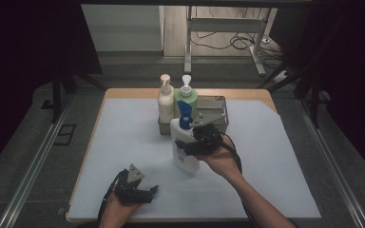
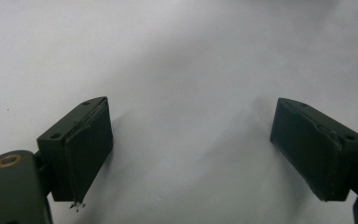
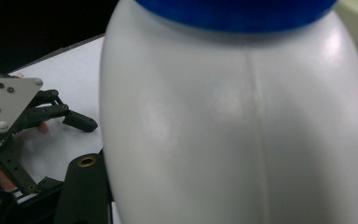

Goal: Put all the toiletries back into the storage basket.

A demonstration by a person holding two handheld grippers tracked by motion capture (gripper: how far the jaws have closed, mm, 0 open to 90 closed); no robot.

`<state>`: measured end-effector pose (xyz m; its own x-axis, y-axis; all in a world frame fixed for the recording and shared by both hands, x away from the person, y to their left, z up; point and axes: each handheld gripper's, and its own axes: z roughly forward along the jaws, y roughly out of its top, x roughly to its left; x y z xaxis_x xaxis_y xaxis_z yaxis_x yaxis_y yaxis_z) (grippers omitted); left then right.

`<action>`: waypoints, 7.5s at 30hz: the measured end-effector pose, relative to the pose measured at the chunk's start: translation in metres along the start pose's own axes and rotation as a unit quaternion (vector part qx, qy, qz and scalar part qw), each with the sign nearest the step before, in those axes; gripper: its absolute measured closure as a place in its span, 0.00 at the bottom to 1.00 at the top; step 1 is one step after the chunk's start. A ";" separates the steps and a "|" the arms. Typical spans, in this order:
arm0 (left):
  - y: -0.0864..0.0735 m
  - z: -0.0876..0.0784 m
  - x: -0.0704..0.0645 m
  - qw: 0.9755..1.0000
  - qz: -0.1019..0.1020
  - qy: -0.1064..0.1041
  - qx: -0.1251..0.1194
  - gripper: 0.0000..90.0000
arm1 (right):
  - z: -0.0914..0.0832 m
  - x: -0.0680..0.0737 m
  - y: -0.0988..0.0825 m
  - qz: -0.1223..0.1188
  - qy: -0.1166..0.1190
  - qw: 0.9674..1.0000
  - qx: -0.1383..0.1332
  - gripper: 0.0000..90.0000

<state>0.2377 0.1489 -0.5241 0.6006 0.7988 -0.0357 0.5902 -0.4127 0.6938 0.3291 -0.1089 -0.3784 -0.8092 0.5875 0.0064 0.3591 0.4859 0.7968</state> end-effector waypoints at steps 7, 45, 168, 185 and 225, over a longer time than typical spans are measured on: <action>0.000 0.000 0.000 1.000 0.001 0.000 0.001 0.14 | -0.015 -0.007 0.004 0.003 -0.003 1.000 -0.005 0.44; 0.000 0.000 0.000 1.000 0.002 -0.001 0.003 0.14 | -0.065 -0.069 0.036 0.038 -0.074 0.996 -0.031 0.44; 0.000 0.000 0.000 1.000 0.000 -0.002 0.004 0.14 | 0.027 -0.162 0.003 0.098 -0.129 0.987 -0.012 0.43; 0.000 0.000 0.000 1.000 0.001 -0.001 0.004 0.14 | 0.019 -0.163 0.000 0.103 -0.114 0.988 -0.031 0.38; 0.000 0.000 0.000 1.000 0.001 -0.001 0.003 0.14 | -0.017 -0.156 -0.052 0.119 -0.100 0.988 -0.010 0.69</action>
<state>0.2375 0.1491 -0.5240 0.6027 0.7971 -0.0366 0.5922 -0.4161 0.6900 0.4289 -0.2370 -0.4100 -0.5948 0.8002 0.0767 0.5172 0.3079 0.7986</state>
